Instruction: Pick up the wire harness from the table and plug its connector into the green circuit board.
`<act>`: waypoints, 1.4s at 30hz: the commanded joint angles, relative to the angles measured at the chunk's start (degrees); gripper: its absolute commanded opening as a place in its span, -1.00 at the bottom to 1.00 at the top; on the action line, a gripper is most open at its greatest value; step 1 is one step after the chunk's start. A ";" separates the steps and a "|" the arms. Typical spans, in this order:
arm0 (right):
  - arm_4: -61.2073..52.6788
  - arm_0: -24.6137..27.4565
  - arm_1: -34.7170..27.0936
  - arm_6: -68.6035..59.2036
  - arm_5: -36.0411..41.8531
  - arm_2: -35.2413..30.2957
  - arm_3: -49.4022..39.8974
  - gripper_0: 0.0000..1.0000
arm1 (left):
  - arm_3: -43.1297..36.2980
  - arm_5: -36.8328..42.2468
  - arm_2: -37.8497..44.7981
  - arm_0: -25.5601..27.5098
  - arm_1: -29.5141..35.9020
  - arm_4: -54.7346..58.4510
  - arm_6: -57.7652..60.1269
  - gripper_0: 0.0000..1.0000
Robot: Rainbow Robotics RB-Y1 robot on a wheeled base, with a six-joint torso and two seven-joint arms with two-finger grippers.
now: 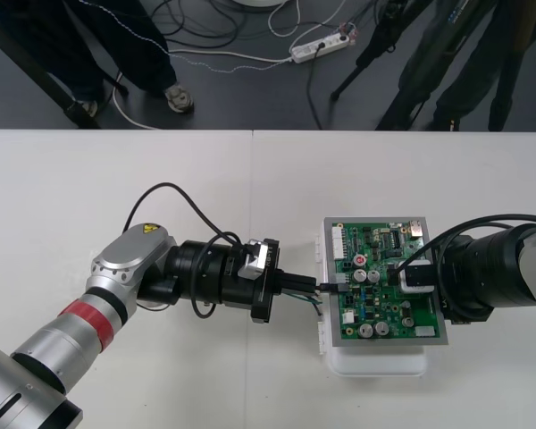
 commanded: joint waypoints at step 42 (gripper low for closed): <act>-0.51 -1.37 1.33 -0.59 -0.28 1.06 -1.65 1.00 | -0.53 3.39 -2.37 -2.50 -2.31 0.74 -5.81 -1.00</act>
